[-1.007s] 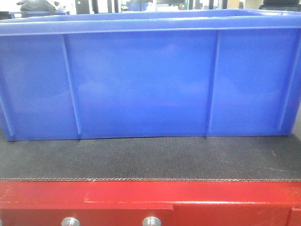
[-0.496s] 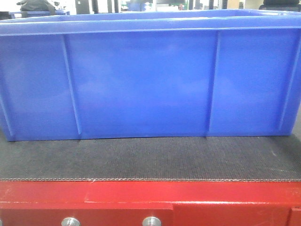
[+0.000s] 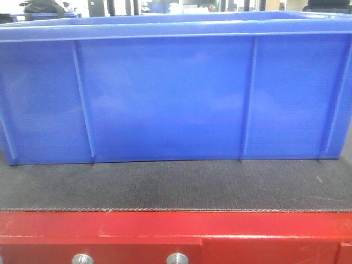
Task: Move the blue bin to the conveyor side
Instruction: 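Open both grippers and release the blue bin's rims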
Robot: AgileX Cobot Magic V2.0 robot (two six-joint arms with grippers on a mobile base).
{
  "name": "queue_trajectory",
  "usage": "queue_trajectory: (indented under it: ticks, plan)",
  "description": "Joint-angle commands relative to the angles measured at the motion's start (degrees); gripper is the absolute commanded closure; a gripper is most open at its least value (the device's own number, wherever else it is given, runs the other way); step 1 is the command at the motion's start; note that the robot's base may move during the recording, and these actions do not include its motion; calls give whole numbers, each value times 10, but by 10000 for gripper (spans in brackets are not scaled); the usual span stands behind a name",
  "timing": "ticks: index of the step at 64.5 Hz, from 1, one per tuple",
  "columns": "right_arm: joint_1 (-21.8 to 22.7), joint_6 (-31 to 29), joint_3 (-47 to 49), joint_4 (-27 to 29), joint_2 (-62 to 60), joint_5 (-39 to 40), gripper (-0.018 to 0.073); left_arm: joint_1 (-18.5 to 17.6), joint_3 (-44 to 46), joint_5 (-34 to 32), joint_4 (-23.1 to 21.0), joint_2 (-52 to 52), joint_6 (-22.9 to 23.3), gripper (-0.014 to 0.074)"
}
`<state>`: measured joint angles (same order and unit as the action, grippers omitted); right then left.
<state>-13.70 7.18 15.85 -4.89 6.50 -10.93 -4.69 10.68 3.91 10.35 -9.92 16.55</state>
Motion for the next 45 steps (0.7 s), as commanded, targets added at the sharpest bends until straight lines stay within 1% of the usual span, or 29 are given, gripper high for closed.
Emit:
queue_trajectory:
  ticks: [1,9,15,30,45]
  plan:
    - [0,-2,-1,-2,-5,-2,648,27,-3,-6,-4,15,2,584]
    - [0,-2,-1,-2,-5,-3,648,66,-3,7,-12,16,2,584]
    - [0,-2,-1,-2,-5,-3,648,78,-3,-4,-13,16,2,584]
    - [0,-2,-1,-2,-5,-6,648,79,-3,-18,-10,16,2,584]
    - [0,-2,-1,-2,-5,-6,648,79,-3,-18,-10,16,2,584]
